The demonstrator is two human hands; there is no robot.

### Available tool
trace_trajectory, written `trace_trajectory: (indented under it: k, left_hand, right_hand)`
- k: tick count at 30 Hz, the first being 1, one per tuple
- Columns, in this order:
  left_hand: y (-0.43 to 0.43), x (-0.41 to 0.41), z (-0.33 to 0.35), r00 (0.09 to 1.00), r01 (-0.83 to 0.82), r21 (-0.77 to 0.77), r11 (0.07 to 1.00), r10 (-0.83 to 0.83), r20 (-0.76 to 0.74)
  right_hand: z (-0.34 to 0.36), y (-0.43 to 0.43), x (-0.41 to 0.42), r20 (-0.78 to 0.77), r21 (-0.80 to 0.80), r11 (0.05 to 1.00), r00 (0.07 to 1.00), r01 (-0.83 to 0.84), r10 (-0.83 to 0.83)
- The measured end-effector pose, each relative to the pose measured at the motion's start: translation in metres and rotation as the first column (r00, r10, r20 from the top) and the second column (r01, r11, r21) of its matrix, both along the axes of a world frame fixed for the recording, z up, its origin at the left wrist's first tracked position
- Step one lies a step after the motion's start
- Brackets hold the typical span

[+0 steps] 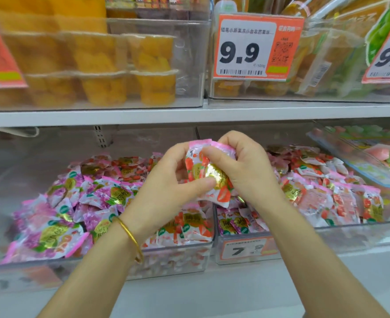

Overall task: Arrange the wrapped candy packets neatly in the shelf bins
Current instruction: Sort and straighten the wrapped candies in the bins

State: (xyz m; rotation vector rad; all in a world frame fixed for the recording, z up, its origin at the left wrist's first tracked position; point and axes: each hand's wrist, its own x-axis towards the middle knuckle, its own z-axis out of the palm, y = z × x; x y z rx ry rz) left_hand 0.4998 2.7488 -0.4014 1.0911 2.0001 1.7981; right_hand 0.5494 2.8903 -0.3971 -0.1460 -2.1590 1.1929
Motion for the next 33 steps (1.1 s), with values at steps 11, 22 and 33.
trace_trajectory:
  k: [11, 22, 33]
  left_hand:
    - [-0.039, -0.044, -0.018, 0.839, -0.543, -0.218, 0.811, 0.514, -0.179]
    - [0.005, -0.049, -0.037, 0.878, -0.477, -0.386, 0.789, 0.406, -0.254]
    - [0.007, -0.050, -0.042, 0.717, -0.609, -0.469, 0.639, 0.193, -0.670]
  right_hand:
    - [-0.018, 0.003, -0.010, 0.078, -0.189, 0.969, 0.986, 0.160, -0.148]
    - [-0.020, 0.002, -0.008, 0.137, -0.161, 0.977, 0.984, 0.138, -0.116]
    - [-0.021, 0.006, -0.006, 0.167, -0.151, 0.979, 0.980, 0.137, -0.111]
